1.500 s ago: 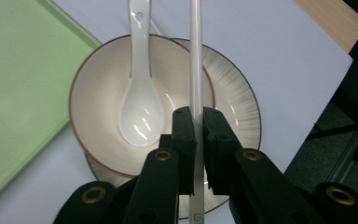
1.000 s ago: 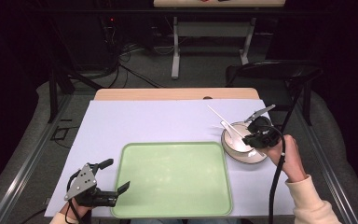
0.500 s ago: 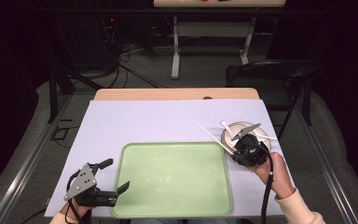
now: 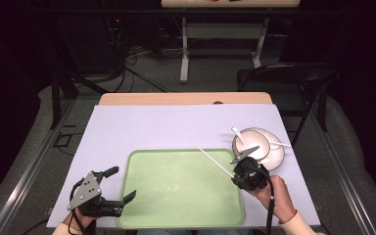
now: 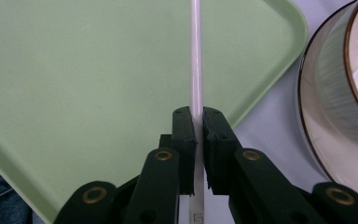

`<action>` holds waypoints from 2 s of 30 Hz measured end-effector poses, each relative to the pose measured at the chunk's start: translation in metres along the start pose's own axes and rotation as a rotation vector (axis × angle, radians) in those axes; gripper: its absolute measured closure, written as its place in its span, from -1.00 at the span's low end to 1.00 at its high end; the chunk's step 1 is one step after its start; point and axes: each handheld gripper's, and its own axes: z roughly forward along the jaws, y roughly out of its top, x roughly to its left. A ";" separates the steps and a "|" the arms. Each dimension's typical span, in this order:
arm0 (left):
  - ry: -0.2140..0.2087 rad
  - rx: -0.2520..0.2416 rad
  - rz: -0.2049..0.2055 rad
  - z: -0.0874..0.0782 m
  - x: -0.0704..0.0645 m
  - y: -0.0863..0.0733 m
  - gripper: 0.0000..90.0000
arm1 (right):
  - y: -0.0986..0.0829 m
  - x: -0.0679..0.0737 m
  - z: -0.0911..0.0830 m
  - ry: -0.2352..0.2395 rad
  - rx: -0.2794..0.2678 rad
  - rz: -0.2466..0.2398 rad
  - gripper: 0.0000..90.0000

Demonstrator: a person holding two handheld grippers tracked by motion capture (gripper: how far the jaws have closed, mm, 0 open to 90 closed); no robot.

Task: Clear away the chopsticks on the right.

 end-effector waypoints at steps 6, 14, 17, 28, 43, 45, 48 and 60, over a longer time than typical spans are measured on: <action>-0.002 -0.002 0.002 -0.001 0.000 0.000 -0.83 | -0.006 0.004 0.008 0.004 0.006 0.043 0.87; -0.004 -0.003 0.002 0.000 0.000 0.000 -0.83 | -0.016 0.005 0.015 -0.003 0.007 0.141 0.87; -0.003 -0.004 0.003 -0.001 0.000 0.000 -0.83 | -0.020 0.006 0.017 -0.011 0.012 0.182 0.87; -0.002 -0.002 0.002 0.000 0.000 0.000 -0.83 | -0.026 0.010 0.031 -0.020 0.035 0.258 0.87; -0.005 -0.005 0.006 0.000 0.000 0.000 -0.83 | -0.020 0.021 0.048 -0.018 0.050 0.252 0.85; -0.005 -0.007 0.008 0.000 0.000 0.000 -0.83 | -0.020 0.021 0.048 -0.013 0.051 0.249 0.80; -0.005 -0.008 0.009 -0.001 -0.001 0.000 -0.83 | -0.020 0.022 0.048 -0.011 0.054 0.240 0.73; -0.002 -0.009 0.014 -0.001 -0.001 0.000 -0.83 | -0.019 0.022 0.041 -0.010 0.039 0.109 0.01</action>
